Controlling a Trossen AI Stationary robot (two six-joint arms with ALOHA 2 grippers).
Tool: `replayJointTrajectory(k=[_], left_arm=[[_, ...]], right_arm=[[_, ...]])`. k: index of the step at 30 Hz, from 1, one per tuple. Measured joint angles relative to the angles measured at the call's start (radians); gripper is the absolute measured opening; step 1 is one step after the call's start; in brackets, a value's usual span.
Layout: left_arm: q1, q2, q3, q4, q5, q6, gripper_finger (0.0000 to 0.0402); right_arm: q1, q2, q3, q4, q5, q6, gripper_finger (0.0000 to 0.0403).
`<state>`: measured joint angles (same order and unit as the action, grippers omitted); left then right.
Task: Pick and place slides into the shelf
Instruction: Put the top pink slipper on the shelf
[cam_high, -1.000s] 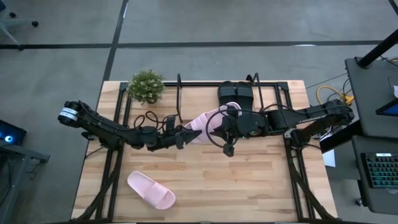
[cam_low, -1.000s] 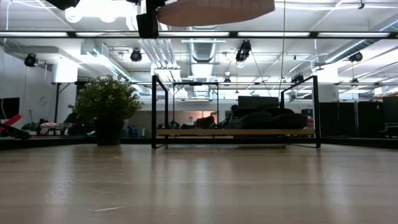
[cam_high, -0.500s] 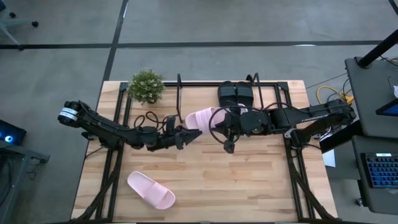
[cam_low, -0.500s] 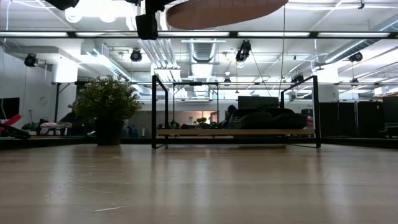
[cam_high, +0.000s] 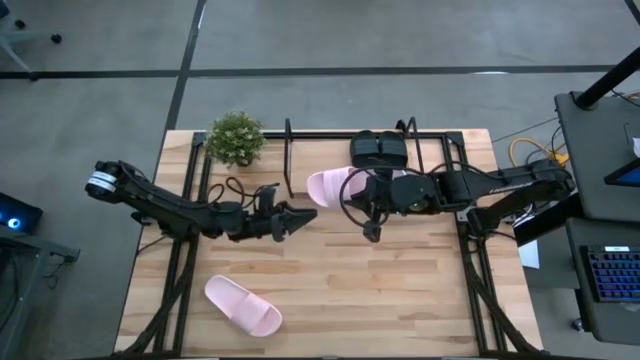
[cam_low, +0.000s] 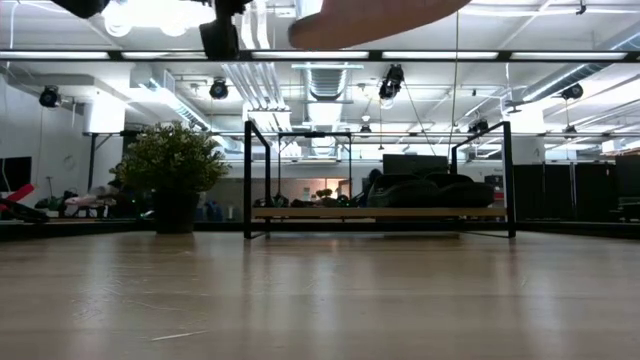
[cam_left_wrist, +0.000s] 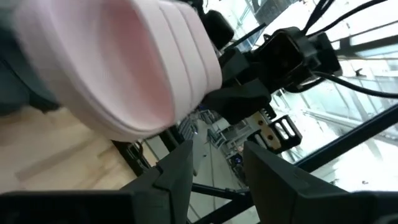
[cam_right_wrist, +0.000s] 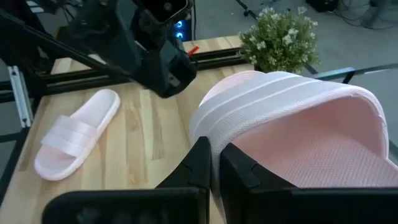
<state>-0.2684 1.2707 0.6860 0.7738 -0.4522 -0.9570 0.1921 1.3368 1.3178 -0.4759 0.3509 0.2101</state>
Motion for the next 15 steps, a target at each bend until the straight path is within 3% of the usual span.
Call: replayJointTrajectory(k=[5, 11, 15], left_arm=[[0.000, -0.082, -0.051, 0.000, 0.017, 0.052, 0.0125], [0.000, -0.197, -0.114, -0.004, 0.018, 0.084, 0.0125], [0.000, -0.279, -0.156, -0.007, 0.071, 0.114, 0.0125]], right_arm=[[0.001, -0.014, 0.000, -0.003, -0.021, -0.009, 0.0008], [-0.021, -0.021, 0.000, -0.030, -0.138, -0.049, 0.0008], [-0.064, -0.021, 0.021, -0.065, -0.235, -0.090, 0.0008]])
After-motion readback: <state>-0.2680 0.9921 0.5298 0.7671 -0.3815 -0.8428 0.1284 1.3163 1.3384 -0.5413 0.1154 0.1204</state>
